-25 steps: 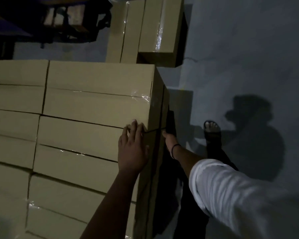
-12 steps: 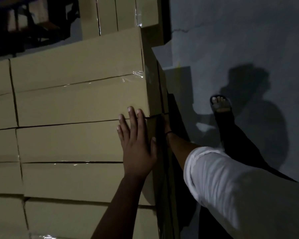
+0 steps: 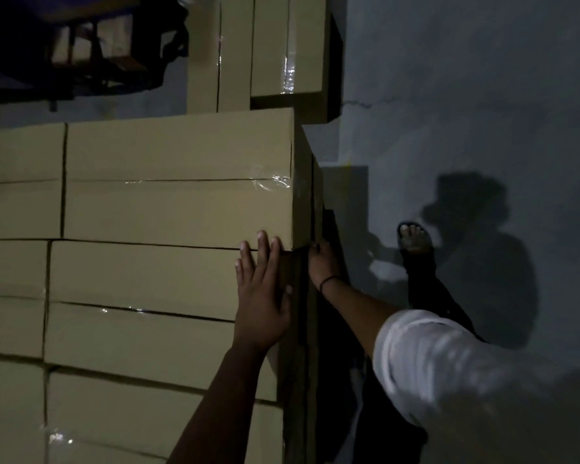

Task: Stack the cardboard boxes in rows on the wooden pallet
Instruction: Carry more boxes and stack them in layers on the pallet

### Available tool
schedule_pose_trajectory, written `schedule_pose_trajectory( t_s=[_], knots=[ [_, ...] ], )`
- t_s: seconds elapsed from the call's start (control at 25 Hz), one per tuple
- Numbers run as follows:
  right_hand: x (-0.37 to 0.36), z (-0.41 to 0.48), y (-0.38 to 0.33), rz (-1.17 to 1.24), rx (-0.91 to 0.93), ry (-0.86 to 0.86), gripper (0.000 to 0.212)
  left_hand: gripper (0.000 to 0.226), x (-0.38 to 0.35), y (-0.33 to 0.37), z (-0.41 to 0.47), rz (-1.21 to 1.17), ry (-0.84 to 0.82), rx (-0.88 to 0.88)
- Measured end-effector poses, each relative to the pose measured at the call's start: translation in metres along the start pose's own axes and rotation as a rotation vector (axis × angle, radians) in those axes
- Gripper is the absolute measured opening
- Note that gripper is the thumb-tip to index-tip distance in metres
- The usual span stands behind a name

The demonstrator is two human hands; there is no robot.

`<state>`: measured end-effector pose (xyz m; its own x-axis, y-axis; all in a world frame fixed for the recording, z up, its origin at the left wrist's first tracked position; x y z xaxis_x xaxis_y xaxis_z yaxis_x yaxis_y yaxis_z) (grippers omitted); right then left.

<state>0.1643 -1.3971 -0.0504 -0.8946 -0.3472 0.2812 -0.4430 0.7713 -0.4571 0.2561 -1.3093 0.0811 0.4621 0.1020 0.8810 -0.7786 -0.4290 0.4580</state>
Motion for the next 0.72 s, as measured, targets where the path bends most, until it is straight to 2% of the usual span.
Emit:
schedule_pose_trajectory(
  t_s=[0.12, 0.24, 0.32, 0.36, 0.44, 0.52, 0.56, 0.64, 0.72],
  knots=[
    [0.039, -0.023, -0.043, -0.193, 0.490, 0.102, 0.052, 0.070, 0.012, 0.004, 0.001, -0.175, 0.032, 0.108],
    [0.049, -0.071, -0.103, -0.367, 1.080, 0.092, 0.046, 0.058, 0.038, -0.004, -0.016, -0.260, 0.290, 0.321],
    [0.036, -0.100, -0.137, -0.549, 1.417, -0.006, 0.041, 0.046, 0.047, -0.010, -0.042, -0.159, 0.517, 0.572],
    [0.023, -0.110, -0.146, -0.660, 1.538, -0.085, 0.039, 0.038, 0.049, -0.015, -0.063, -0.103, 0.607, 0.769],
    [-0.005, -0.128, -0.148, -0.912, 1.655, -0.283, 0.039, 0.032, 0.056, -0.018, -0.107, -0.097, 0.693, 1.193],
    [-0.026, -0.134, -0.133, -1.163, 1.633, -0.466, 0.043, 0.038, 0.050, -0.010, -0.139, -0.245, 0.631, 1.553],
    [-0.034, -0.134, -0.124, -1.262, 1.605, -0.510, 0.044, 0.041, 0.046, -0.006, -0.150, -0.323, 0.621, 1.665],
    [-0.045, -0.135, -0.117, -1.352, 1.544, -0.491, 0.039, 0.047, 0.042, -0.001, -0.164, -0.434, 0.678, 1.752],
    [-0.052, -0.138, -0.121, -1.336, 1.467, -0.438, 0.036, 0.053, 0.039, -0.004, -0.169, -0.462, 0.716, 1.770]
  ],
)
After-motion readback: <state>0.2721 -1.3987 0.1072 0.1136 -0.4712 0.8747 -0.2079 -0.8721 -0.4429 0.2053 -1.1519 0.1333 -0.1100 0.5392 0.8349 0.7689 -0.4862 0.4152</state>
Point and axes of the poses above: each hand's wrist, its own z-axis towards the middle knuckle, its own x-axis out of the back of the hand, y = z × x, the point moved 5 cm from there along z, towards the middle knuckle, and after that the axes turned 11 degrees about y, right-handed, at the moved point
